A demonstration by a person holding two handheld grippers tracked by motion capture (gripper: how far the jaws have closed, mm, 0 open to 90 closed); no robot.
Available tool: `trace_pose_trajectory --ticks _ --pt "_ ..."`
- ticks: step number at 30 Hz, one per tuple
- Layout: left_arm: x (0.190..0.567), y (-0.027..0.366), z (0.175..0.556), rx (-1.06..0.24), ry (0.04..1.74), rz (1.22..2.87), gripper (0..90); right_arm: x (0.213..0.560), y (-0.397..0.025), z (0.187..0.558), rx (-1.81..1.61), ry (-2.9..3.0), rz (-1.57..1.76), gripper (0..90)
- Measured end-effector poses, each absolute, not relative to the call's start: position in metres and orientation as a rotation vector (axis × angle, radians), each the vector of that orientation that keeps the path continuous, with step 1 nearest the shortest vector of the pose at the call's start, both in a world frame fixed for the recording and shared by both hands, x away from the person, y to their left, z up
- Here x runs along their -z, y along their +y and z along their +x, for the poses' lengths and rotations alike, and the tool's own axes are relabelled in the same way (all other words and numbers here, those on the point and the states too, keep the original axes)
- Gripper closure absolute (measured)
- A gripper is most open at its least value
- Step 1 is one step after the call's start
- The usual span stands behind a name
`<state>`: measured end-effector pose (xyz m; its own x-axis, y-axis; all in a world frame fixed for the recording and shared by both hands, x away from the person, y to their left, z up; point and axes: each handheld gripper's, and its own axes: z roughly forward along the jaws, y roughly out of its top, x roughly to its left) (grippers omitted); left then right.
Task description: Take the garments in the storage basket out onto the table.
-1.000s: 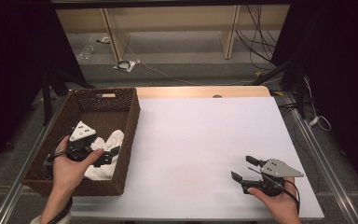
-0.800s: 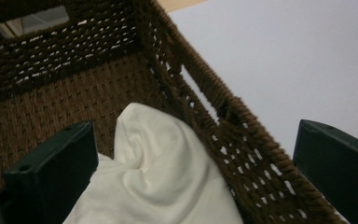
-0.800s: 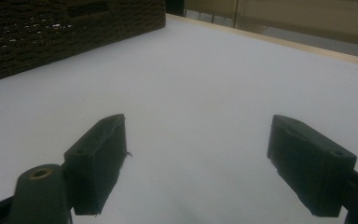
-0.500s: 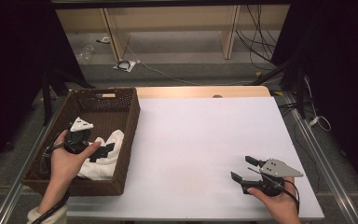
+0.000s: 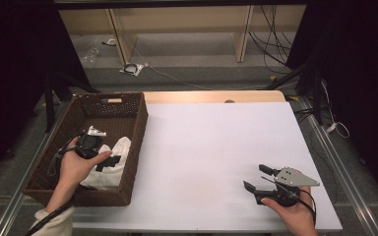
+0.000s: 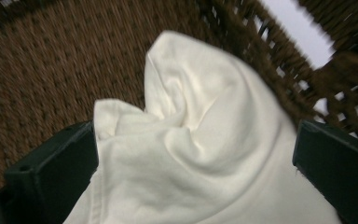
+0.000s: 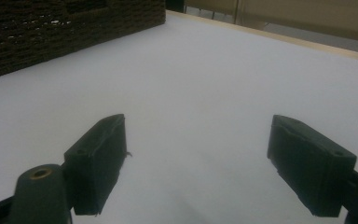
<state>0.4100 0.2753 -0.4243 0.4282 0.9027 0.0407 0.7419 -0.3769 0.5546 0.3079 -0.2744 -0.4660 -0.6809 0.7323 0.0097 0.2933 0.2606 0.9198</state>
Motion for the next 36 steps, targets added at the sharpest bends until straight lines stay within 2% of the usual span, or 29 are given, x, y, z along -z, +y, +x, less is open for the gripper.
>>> trace_pose_trajectory --ticks 15,29,30,34,36 --pt "0.456 0.269 0.428 -0.355 1.552 2.426 0.1 0.466 -0.274 0.308 -1.410 2.118 0.932 20.7" --pt "0.466 0.271 0.435 -0.248 1.607 2.437 0.0 0.466 -0.274 0.308 -1.404 2.125 0.932 20.7" --pt "0.466 0.271 0.435 -0.245 1.606 2.440 0.6 0.465 -0.274 0.307 -1.401 2.127 0.931 20.7" --pt "0.464 0.270 0.433 -0.210 1.617 2.419 13.8 0.466 -0.274 0.307 -1.402 2.127 0.932 20.8" --pt "0.462 0.270 0.431 -0.205 1.622 2.412 16.7 0.466 -0.274 0.307 -1.402 2.127 0.931 20.8"
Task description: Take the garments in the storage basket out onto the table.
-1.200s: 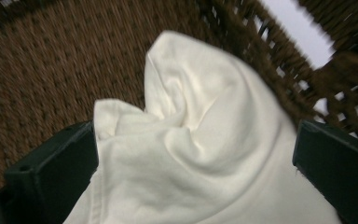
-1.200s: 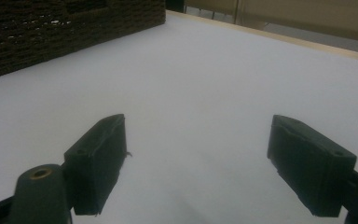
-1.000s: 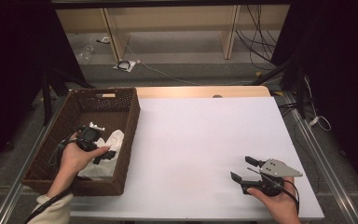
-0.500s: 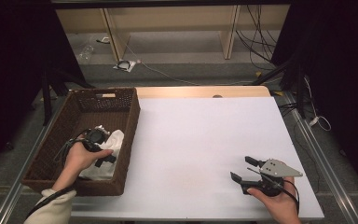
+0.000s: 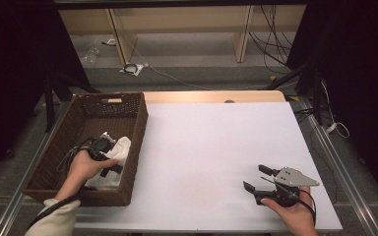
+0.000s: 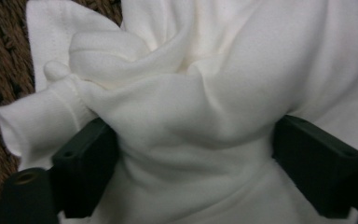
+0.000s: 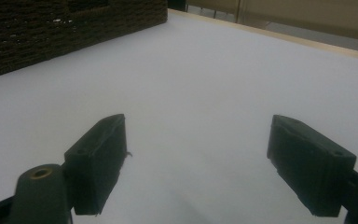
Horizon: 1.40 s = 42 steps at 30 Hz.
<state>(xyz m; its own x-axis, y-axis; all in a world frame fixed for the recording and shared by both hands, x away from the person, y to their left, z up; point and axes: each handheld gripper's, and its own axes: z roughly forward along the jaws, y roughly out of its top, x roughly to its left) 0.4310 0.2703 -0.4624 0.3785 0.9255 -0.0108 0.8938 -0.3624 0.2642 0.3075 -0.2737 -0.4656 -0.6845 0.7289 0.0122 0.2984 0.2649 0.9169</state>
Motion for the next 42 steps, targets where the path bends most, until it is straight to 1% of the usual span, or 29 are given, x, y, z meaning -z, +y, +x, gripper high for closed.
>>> trace_pose_trajectory --ticks 1,2,3,6,7,8,13,14,15,18,19,25,27,29,39,42 --pt "0.461 0.271 0.430 -0.198 1.625 2.405 19.9 0.466 -0.274 0.308 -1.402 2.127 0.930 20.8" --pt "0.460 0.271 0.430 -0.191 1.630 2.398 28.7 0.466 -0.274 0.308 -1.400 2.130 0.930 20.9" --pt "0.459 0.272 0.429 -0.199 1.636 2.397 28.7 0.466 -0.274 0.308 -1.400 2.130 0.930 21.0" --pt "0.457 0.274 0.426 -0.208 1.647 2.381 50.5 0.466 -0.273 0.308 -1.409 2.126 0.928 21.2" --pt "0.456 0.274 0.425 -0.227 1.649 2.385 50.5 0.466 -0.273 0.308 -1.409 2.126 0.928 21.2" --pt "0.457 0.273 0.425 -0.230 1.652 2.381 55.1 0.466 -0.273 0.308 -1.396 2.132 0.930 21.3" --pt "0.455 0.268 0.422 -0.261 1.617 2.416 64.4 0.466 -0.273 0.307 -1.396 2.134 0.932 21.4" --pt "0.455 0.267 0.421 -0.268 1.609 2.422 64.4 0.466 -0.273 0.307 -1.396 2.134 0.932 21.4" --pt "0.454 0.266 0.421 -0.277 1.595 2.434 67.0 0.466 -0.273 0.308 -1.394 2.136 0.931 21.4" --pt "0.452 0.267 0.419 -0.282 1.555 2.453 69.6 0.466 -0.273 0.308 -1.395 2.138 0.931 21.5" --pt "0.452 0.268 0.419 -0.279 1.551 2.446 71.5 0.466 -0.274 0.308 -1.396 2.138 0.931 21.7" --pt "0.447 0.273 0.415 -0.287 1.547 2.384 73.2 0.467 -0.273 0.308 -1.403 2.139 0.932 21.8" --pt "0.445 0.273 0.414 -0.308 1.543 2.355 73.4 0.467 -0.273 0.308 -1.401 2.137 0.933 21.7" --pt "0.440 0.274 0.410 -0.351 1.537 2.285 73.7 0.467 -0.273 0.308 -1.403 2.134 0.932 21.7" --pt "0.426 0.276 0.401 -0.459 1.506 2.146 74.0 0.466 -0.273 0.308 -1.396 2.132 0.931 21.7" --pt "0.417 0.279 0.398 -0.502 1.505 2.052 73.9 0.467 -0.273 0.308 -1.403 2.126 0.932 21.7"
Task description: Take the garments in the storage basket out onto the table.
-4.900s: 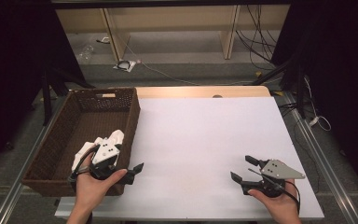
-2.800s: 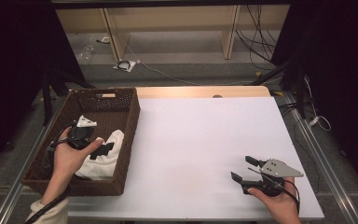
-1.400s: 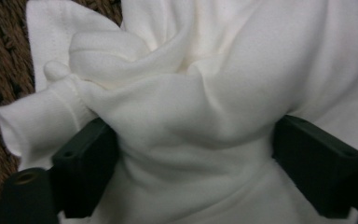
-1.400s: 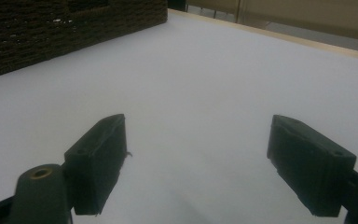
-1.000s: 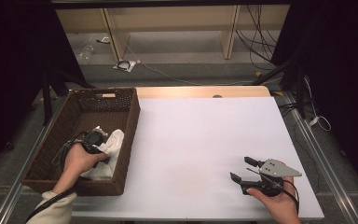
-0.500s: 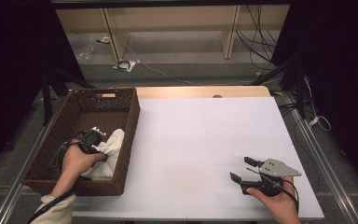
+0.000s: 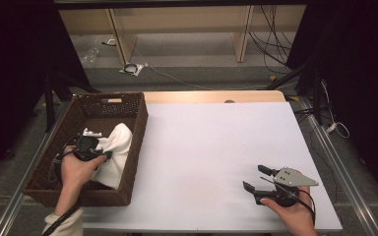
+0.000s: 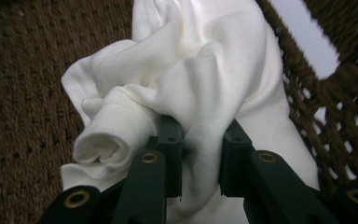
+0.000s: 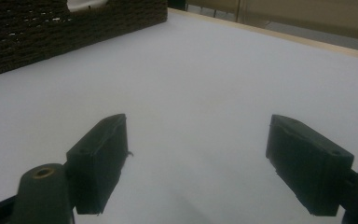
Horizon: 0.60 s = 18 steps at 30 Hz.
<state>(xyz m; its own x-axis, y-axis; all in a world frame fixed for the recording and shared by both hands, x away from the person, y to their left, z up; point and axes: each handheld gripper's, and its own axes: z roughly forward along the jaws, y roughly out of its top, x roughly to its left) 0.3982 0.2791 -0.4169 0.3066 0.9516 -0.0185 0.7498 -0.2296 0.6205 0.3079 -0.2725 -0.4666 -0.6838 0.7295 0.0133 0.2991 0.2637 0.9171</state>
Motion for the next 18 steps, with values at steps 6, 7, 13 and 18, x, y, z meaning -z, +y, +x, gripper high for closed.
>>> trace_pose_trajectory --ticks 6,7,13,18 --pt "0.396 0.273 0.396 -0.583 1.465 1.955 74.0 0.466 -0.272 0.307 -1.416 2.112 0.922 21.7" --pt "0.396 0.273 0.396 -0.583 1.465 1.955 74.0 0.466 -0.272 0.307 -1.416 2.112 0.922 21.7" --pt "0.378 0.272 0.398 -0.643 1.449 1.839 74.0 0.465 -0.271 0.306 -1.425 2.099 0.922 21.7" --pt "0.371 0.270 0.395 -0.679 1.404 1.780 74.0 0.466 -0.272 0.304 -1.450 2.077 0.928 21.7"
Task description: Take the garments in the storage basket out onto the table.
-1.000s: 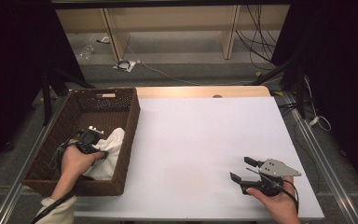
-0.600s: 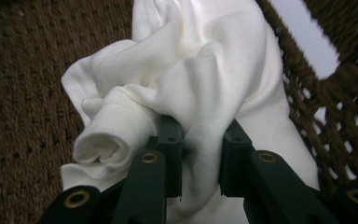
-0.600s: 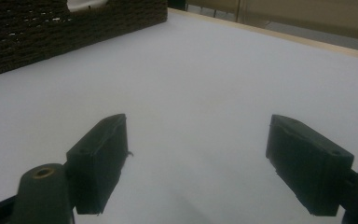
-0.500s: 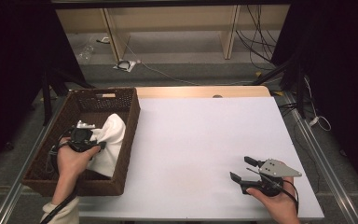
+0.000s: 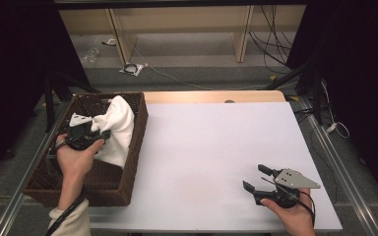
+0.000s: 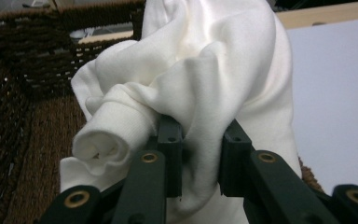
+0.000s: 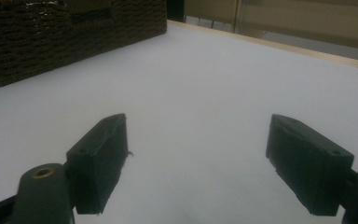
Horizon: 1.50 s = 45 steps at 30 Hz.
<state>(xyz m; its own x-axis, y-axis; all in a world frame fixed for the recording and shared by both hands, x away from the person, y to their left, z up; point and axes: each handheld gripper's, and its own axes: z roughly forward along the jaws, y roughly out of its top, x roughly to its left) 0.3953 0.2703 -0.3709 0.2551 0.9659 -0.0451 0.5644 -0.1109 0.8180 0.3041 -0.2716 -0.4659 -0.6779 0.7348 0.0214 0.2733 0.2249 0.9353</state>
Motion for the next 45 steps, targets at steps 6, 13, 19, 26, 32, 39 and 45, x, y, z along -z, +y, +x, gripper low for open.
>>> trace_pose_trajectory --ticks 6,13,19,26,32,39,45 --pt "0.374 0.272 0.390 -0.707 1.396 1.675 73.9 0.465 -0.273 0.298 -1.469 2.058 0.944 22.0" --pt "0.371 0.271 0.386 -0.768 1.364 1.563 73.9 0.468 -0.273 0.300 -1.488 2.066 0.939 22.1" --pt "0.366 0.272 0.382 -0.776 1.325 1.555 73.9 0.468 -0.274 0.300 -1.503 2.055 0.953 22.1" --pt "0.363 0.272 0.381 -0.776 1.305 1.545 73.8 0.468 -0.275 0.301 -1.509 2.049 0.940 22.2" --pt "0.359 0.272 0.378 -0.794 1.298 1.507 73.8 0.469 -0.275 0.301 -1.522 2.051 0.955 22.4" --pt "0.357 0.271 0.375 -0.817 1.285 1.474 73.8 0.469 -0.275 0.302 -1.518 2.052 0.955 22.4" --pt "0.354 0.271 0.373 -0.828 1.275 1.449 73.8 0.469 -0.275 0.302 -1.517 2.050 0.946 22.4"
